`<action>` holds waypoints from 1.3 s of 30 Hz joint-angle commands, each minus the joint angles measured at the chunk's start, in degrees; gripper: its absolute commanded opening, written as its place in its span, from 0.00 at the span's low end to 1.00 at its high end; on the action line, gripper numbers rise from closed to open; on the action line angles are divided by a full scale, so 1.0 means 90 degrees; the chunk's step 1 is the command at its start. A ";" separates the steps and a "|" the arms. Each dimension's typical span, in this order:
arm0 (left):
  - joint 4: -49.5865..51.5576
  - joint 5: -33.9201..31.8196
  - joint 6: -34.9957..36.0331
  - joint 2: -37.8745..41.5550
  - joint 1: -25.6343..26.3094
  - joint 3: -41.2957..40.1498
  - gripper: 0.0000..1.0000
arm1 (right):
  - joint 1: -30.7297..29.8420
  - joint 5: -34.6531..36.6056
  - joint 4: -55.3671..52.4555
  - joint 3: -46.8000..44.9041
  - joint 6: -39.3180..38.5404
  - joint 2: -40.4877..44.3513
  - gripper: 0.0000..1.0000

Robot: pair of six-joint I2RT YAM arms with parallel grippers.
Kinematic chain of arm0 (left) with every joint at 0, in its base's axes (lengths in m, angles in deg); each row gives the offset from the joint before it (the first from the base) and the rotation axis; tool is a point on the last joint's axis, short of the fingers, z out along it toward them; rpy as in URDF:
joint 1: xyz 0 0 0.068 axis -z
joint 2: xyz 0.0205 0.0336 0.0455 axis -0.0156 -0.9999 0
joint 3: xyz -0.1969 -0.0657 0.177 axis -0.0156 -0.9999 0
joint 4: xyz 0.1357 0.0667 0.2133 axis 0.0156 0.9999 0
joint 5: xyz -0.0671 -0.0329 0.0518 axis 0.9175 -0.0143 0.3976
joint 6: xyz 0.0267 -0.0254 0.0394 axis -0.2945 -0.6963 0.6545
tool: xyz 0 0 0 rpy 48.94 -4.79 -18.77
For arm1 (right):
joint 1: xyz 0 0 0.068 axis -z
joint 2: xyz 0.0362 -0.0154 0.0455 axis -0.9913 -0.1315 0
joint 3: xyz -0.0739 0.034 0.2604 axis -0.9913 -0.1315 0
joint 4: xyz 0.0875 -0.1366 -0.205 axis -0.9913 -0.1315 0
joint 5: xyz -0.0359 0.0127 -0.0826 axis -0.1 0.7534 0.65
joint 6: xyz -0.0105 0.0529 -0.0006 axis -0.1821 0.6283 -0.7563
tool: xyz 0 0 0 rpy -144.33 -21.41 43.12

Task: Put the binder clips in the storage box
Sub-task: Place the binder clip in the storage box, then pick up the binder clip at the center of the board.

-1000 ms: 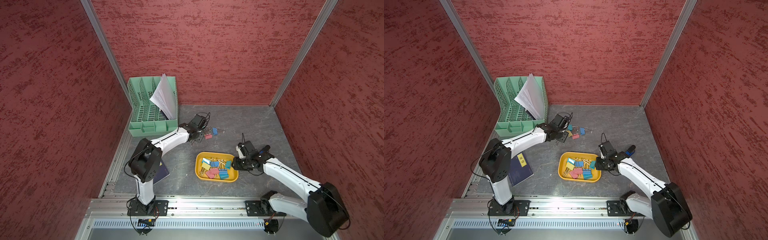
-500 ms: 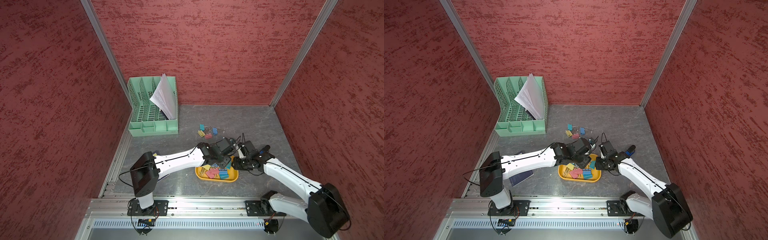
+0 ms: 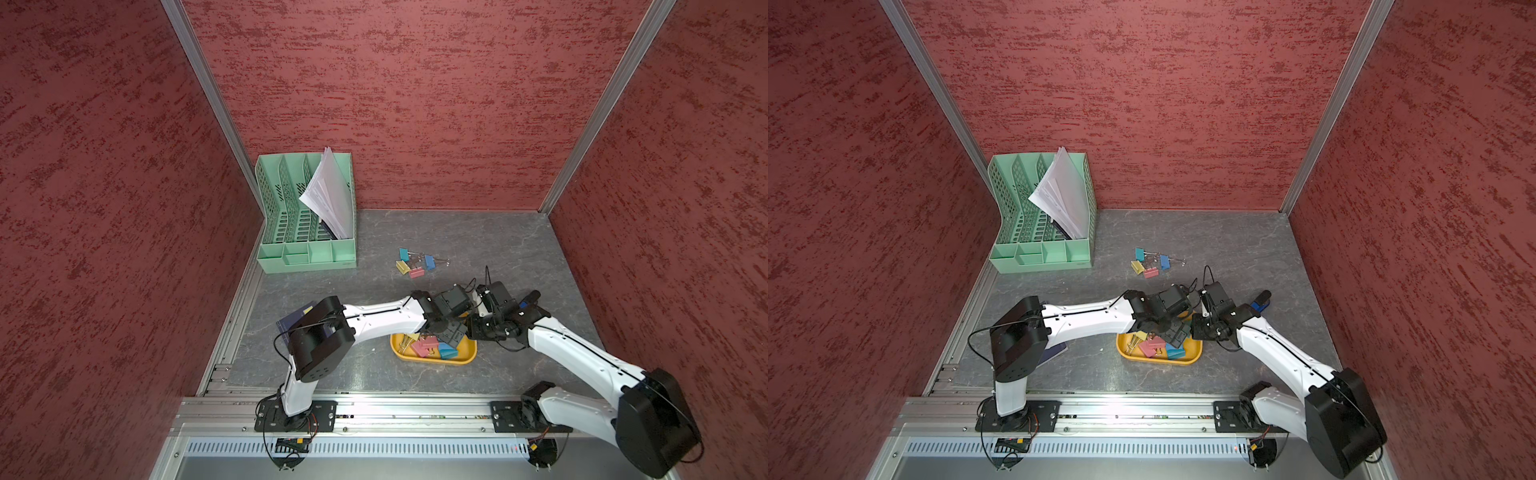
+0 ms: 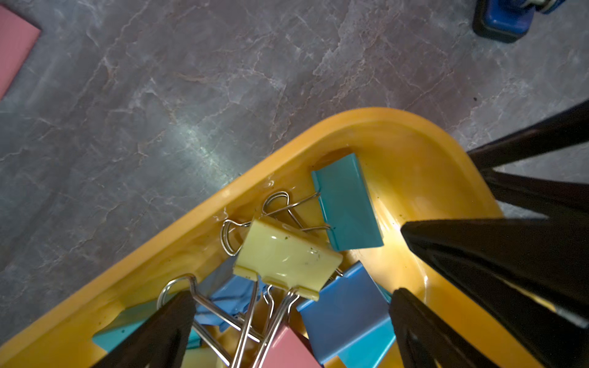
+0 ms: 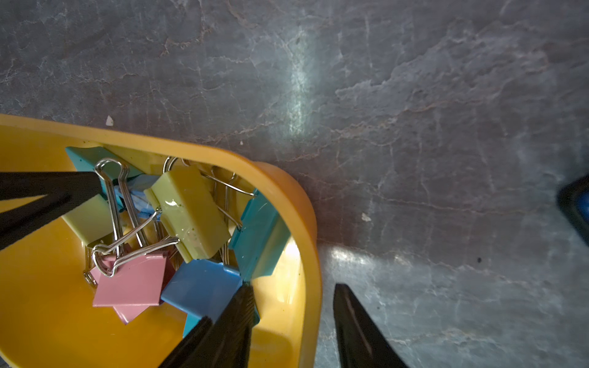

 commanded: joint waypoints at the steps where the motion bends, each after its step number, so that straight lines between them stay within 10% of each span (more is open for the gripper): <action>1: -0.0044 -0.0402 -0.0171 0.0525 -0.0248 0.0162 1.00 | -0.0072 -0.0042 0.0055 -0.0048 -0.0029 0.0094 0.46; 20: -0.1196 0.0953 0.2744 0.0488 -0.3297 -0.0332 1.00 | -0.0073 -0.0069 0.0058 -0.0002 -0.0059 -0.0106 0.48; 39: -0.1185 0.1359 0.3632 -0.0823 -0.3656 0.0219 1.00 | -0.0068 -0.0031 0.0055 0.0037 -0.0060 -0.0300 0.48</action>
